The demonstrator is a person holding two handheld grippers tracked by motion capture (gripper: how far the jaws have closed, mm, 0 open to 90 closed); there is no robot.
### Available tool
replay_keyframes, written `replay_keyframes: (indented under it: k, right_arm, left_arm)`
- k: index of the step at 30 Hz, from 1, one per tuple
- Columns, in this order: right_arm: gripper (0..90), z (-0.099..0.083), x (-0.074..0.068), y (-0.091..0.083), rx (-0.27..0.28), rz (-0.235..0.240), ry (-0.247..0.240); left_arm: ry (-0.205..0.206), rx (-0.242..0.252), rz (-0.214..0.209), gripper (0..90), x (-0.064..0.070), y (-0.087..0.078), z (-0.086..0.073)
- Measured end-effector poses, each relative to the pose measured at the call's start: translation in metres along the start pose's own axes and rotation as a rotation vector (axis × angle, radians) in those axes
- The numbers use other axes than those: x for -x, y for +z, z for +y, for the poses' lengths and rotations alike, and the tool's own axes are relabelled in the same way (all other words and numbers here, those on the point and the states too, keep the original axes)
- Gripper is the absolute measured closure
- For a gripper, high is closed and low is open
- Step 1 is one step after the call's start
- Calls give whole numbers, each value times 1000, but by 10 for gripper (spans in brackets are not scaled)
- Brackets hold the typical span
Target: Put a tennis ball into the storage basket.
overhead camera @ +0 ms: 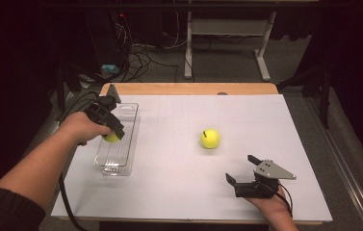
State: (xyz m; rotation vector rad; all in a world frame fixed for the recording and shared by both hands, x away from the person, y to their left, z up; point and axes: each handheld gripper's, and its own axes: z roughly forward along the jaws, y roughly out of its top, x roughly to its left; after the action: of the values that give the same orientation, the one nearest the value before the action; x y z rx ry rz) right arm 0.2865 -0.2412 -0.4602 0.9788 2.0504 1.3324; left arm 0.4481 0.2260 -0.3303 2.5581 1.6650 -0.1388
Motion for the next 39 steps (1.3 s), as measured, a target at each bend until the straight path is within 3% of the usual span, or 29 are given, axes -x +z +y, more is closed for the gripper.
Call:
replay_keyframes:
  k: [12,39]
  right_arm:
    - [0,0,0,0,-3,1,1]
    - [0,0,0,0,0,5,0]
  left_arm:
    - [-36,5,22,270,-10,0,9]
    - [-52,4,32,269,-7,14,31]
